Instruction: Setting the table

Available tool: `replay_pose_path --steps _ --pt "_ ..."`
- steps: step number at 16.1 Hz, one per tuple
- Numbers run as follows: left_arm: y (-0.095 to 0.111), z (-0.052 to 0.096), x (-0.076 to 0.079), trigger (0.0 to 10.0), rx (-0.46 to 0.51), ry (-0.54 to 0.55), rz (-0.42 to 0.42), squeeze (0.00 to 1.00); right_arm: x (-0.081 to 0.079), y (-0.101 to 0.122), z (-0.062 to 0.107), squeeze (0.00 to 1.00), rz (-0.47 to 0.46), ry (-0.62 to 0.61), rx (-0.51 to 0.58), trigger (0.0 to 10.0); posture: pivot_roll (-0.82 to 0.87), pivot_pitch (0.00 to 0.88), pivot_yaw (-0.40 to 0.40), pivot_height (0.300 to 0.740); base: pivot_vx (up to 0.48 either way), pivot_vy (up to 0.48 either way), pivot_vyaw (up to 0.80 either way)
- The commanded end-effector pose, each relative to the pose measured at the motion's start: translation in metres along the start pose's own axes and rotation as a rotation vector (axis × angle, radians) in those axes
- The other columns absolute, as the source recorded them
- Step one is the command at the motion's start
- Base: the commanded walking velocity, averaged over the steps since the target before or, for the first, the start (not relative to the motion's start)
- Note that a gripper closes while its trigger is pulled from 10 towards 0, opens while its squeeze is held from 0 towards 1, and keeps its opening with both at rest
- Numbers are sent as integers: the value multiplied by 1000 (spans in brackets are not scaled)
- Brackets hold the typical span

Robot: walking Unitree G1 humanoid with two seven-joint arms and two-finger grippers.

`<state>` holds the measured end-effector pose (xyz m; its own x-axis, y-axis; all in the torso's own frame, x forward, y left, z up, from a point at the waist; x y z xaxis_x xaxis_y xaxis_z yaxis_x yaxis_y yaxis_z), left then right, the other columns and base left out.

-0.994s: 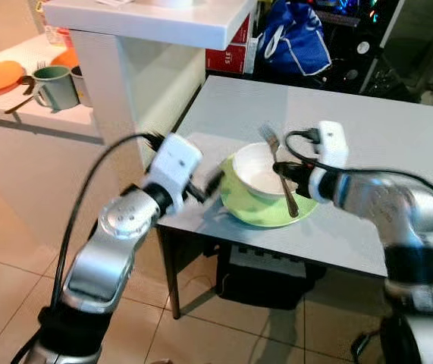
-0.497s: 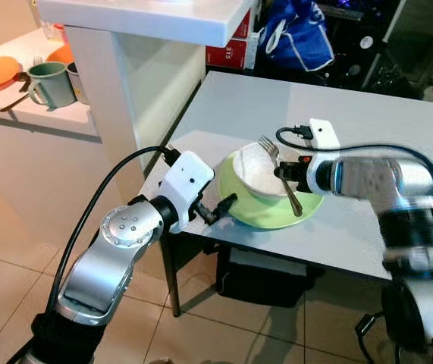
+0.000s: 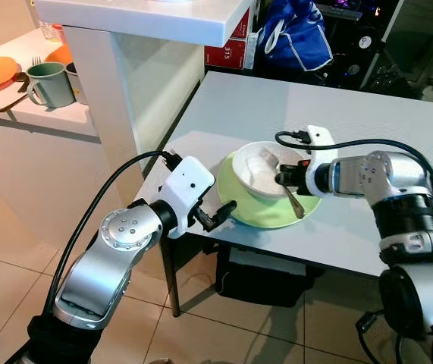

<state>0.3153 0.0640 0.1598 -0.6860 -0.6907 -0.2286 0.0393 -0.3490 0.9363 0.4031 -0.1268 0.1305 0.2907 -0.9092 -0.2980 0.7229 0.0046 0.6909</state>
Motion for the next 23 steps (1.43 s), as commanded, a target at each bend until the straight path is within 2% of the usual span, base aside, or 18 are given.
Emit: replay_pose_path --steps 1,3,4,5,6,8,9,10,11,12,14,15,16,19,23 --pt "3 1 4 10000 2 -17 -11 0 -1 11 3 604 19 -5 28 10000 -5 0 -34 740 0 0 0" --pt "3 1 4 10000 2 -16 -12 0 -1 17 4 667 17 -5 43 10000 -4 0 -34 740 0 0 0" --pt "3 1 4 10000 3 -14 -13 0 -2 22 7 647 16 -1 63 10000 -4 0 -34 740 0 0 0" --pt "3 1 3 10000 5 -7 -15 0 -3 29 11 431 19 3 88 10000 -2 0 -34 740 0 0 0" --pt "5 1 0 10000 13 10 -19 0 -3 36 16 0 24 10 112 10000 2 0 -37 740 0 0 0" --pt "23 5 -17 10000 95 129 -64 0 -7 54 37 0 62 19 225 10000 8 0 -44 740 0 0 0" --pt "29 7 -25 10000 119 185 -53 0 -10 63 45 0 70 30 305 10000 8 0 -44 740 0 0 0" --pt "39 13 -43 10000 179 319 -42 0 -17 77 67 0 167 -13 535 10000 7 0 -39 740 0 0 0" --pt "41 19 -54 10000 205 399 -22 0 -23 81 89 0 235 -68 728 10000 0 0 -31 740 0 0 0" --pt "39 22 -62 10000 203 461 -7 0 -30 71 102 0 248 -81 840 10000 -4 0 -28 740 0 0 0" --pt "35 22 -72 10000 183 522 7 0 -35 44 99 0 114 -88 859 10000 -7 0 -20 740 0 0 0" --pt "35 22 -74 10000 183 536 8 0 -37 38 99 0 104 -97 864 10000 -7 0 -17 740 0 0 0" --pt "36 22 -82 10000 189 582 7 0 -48 23 96 0 87 -108 892 10000 -7 0 -9 740 0 300 0" --pt "39 20 -85 10000 195 593 7 0 -57 20 95 0 95 -92 919 10000 1 0 -6 740 0 388 0" --pt "38 19 -85 10000 191 587 -6 0 -54 18 93 0 56 -105 921 10000 2 0 -7 740 0 417 0"
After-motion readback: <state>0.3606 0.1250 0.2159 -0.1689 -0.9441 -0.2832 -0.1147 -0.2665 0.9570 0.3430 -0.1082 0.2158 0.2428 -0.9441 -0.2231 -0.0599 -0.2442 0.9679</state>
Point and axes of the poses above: a point about 5 cm out from each wrist's last joint towards the gripper, its own z axis pointing back from the gripper into the wrist, its own y axis along the axis of the wrist's last joint, x = y × z, the point moved 6 cm from there along -z, pointing out of the wrist towards the gripper, and after that the axes turned 3 degrees about z, right-handed, at the moved point
